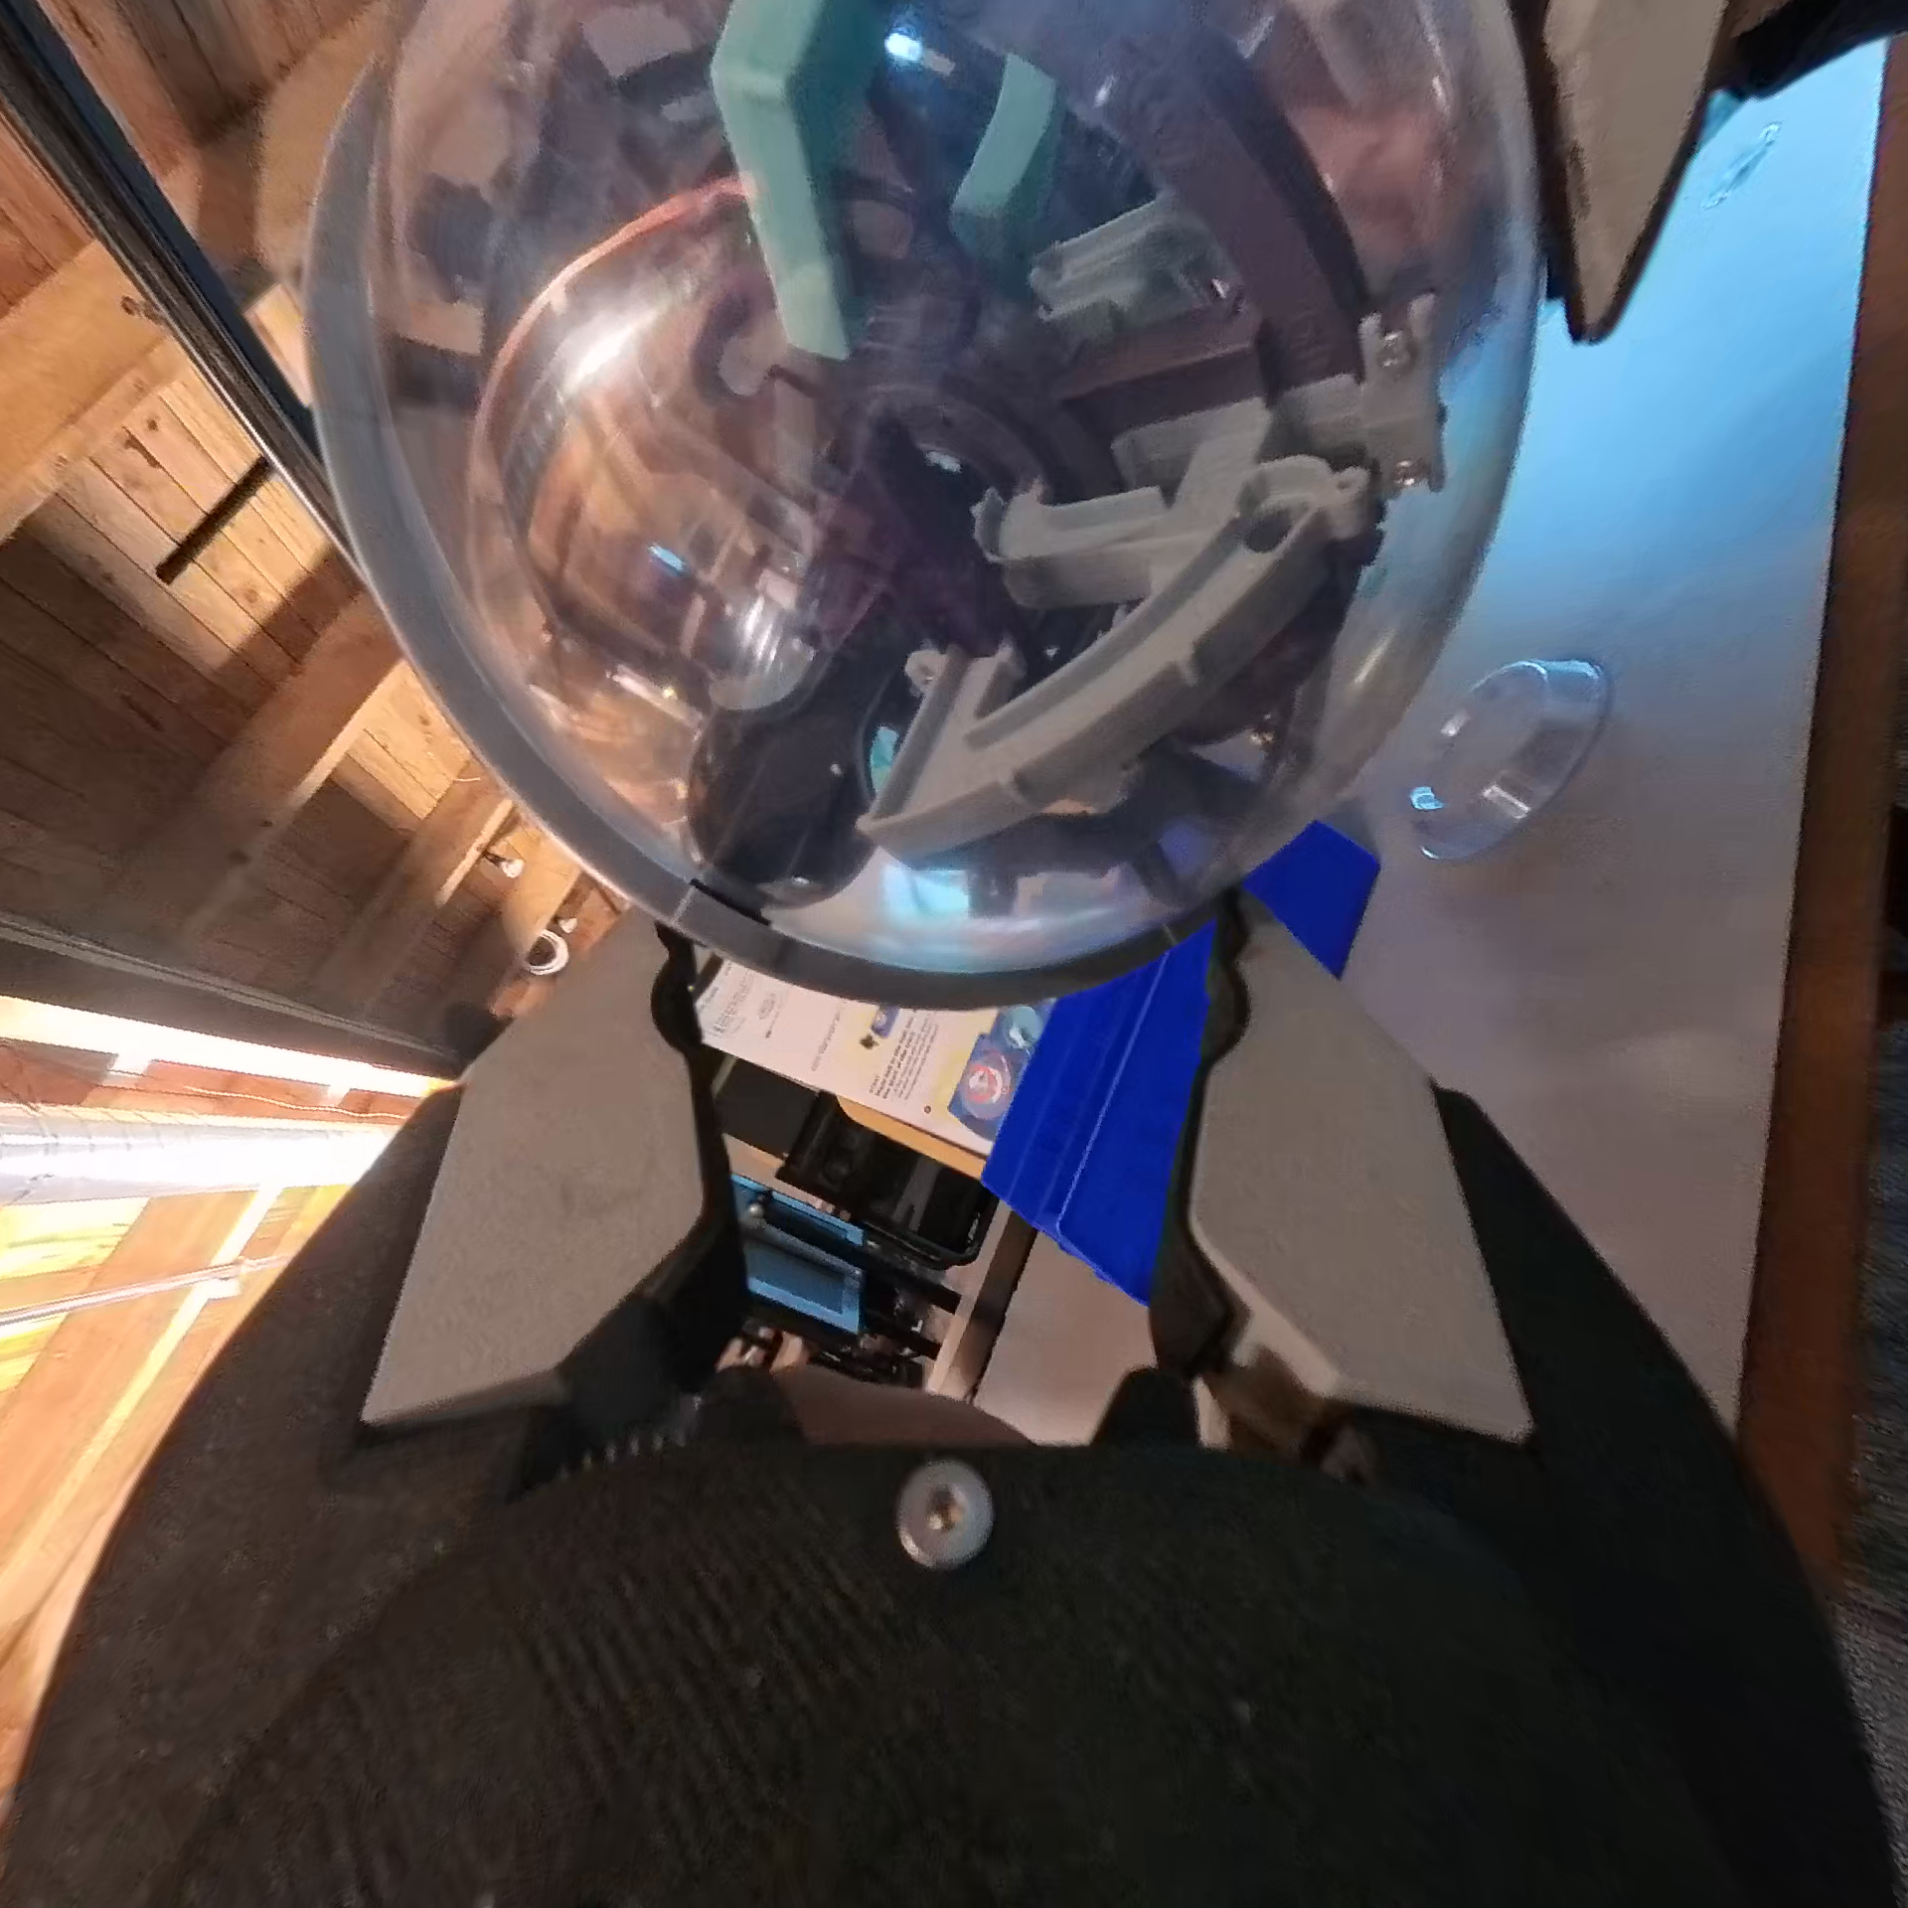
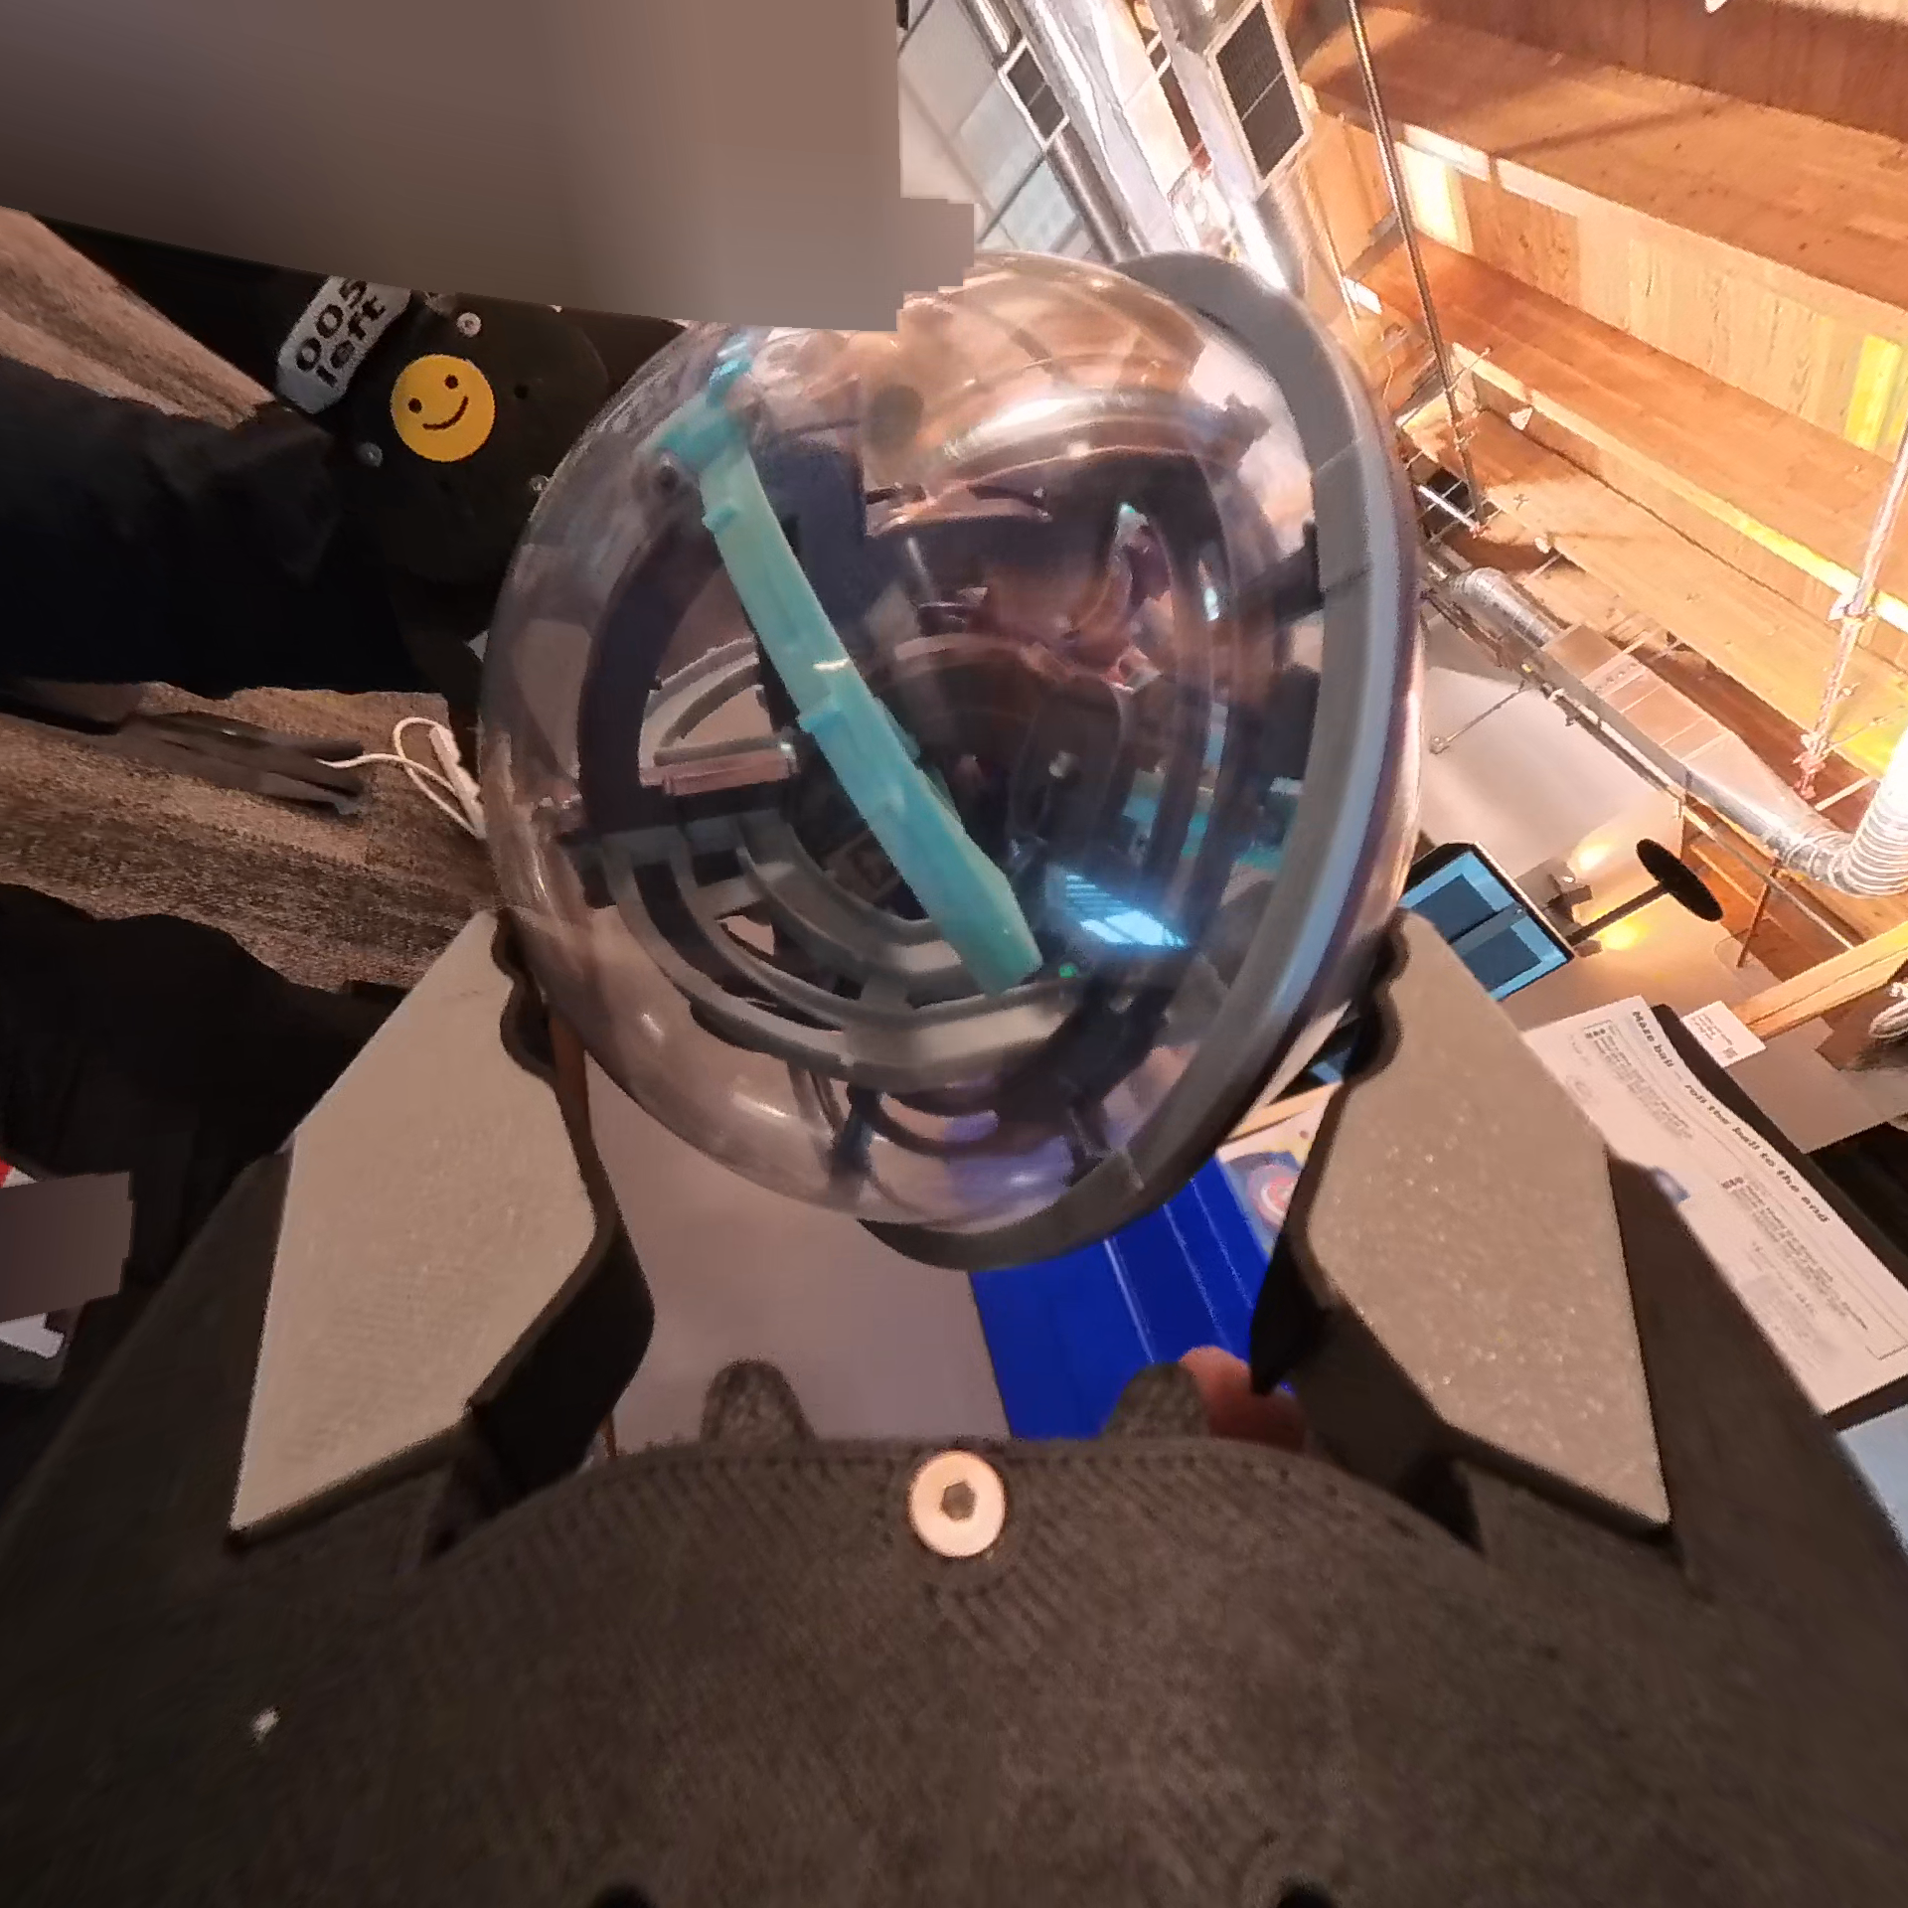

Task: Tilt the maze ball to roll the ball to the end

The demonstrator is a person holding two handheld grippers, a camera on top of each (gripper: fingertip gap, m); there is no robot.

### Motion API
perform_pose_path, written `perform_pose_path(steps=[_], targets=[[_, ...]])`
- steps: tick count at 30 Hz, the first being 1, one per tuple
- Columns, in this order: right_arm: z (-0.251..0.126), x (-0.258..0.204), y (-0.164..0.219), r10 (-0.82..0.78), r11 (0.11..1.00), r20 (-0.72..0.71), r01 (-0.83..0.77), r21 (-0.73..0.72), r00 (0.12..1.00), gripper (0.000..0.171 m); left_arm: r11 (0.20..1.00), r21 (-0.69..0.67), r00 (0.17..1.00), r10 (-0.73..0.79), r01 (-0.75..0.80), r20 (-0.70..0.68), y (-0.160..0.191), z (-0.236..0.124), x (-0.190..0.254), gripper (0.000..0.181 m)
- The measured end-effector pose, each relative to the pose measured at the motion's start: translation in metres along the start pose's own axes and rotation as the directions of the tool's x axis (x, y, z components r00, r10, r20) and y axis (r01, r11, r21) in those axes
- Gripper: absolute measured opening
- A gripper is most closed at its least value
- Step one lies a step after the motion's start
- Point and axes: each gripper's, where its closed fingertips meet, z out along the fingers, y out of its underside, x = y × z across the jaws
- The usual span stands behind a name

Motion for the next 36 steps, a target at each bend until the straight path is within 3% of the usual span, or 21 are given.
perform_pose_path(steps=[11, 19, 32, 36], targets=[[-0.001, 0.0, -0.005, 0.013, 0.999, -0.001, -0.013, 0.029, 1.0, 0.152, 1.0, 0.001, 1.0, 0.01, -0.01, 0.019, -0.004, 0.0, -0.001, 0.097], [0.002, 0.0, 0.004, 0.015, 0.999, -0.038, -0.017, -0.046, 0.999, 0.154, 0.999, -0.034, 0.998, 0.037, -0.036, 0.041, 0.002, 0.004, 0.0, 0.098], [0.004, 0.002, -0.004, 0.16, 0.986, 0.024, -0.161, 0.045, 0.987, 0.156, 0.997, -0.02, 0.997, -0.073, 0.073, -0.039, -0.005, 0.001, 0.004, 0.099], [-0.001, 0.002, -0.013, 0.101, 0.993, 0.001, -0.1, 0.064, 0.995, 0.156, 0.999, 0.022, 0.999, -0.039, 0.039, 0.012, -0.012, 0.0, 0.0, 0.099]])
